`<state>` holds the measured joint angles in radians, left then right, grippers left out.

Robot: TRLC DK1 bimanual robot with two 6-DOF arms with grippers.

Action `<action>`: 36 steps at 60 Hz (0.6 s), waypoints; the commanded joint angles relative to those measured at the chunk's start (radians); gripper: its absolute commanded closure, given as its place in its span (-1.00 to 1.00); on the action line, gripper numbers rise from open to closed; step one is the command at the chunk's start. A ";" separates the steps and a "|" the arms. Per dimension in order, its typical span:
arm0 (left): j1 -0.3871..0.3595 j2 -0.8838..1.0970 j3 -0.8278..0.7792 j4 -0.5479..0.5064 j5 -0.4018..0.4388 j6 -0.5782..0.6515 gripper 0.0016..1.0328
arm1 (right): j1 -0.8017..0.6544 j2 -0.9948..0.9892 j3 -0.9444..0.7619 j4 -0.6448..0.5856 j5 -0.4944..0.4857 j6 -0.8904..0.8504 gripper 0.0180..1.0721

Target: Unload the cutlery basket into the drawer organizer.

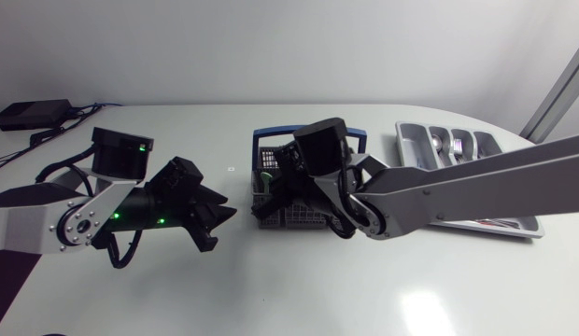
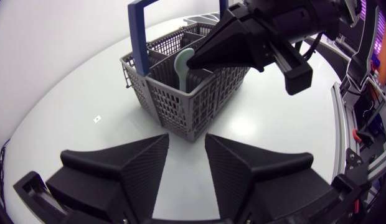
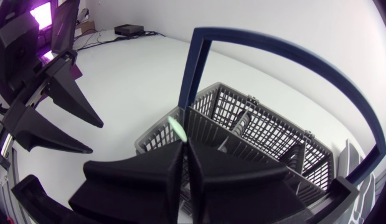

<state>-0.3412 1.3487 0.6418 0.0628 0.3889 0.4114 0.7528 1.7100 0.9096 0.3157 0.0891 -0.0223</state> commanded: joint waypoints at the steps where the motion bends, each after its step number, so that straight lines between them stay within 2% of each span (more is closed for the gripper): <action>1: 0.008 -0.014 -0.028 0.009 0.011 -0.017 0.16 | 0.019 -0.046 -0.038 0.019 0.028 -0.041 0.83; 17: 0.010 -0.039 -0.030 0.009 0.011 -0.017 0.12 | 0.022 -0.165 -0.020 -0.015 0.034 -0.108 0.83; 30: 0.008 -0.114 -0.014 -0.020 0.015 -0.017 -0.06 | 0.013 -0.297 0.051 -0.165 -0.032 -0.123 0.82; 36: 0.011 -0.154 -0.002 -0.052 0.068 -0.016 -0.11 | 0.005 -0.334 0.094 -0.264 -0.097 -0.123 0.82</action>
<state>-0.3397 1.2297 0.6392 0.0299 0.4236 0.4114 0.7681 1.4075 0.9566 0.1059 0.0227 -0.1329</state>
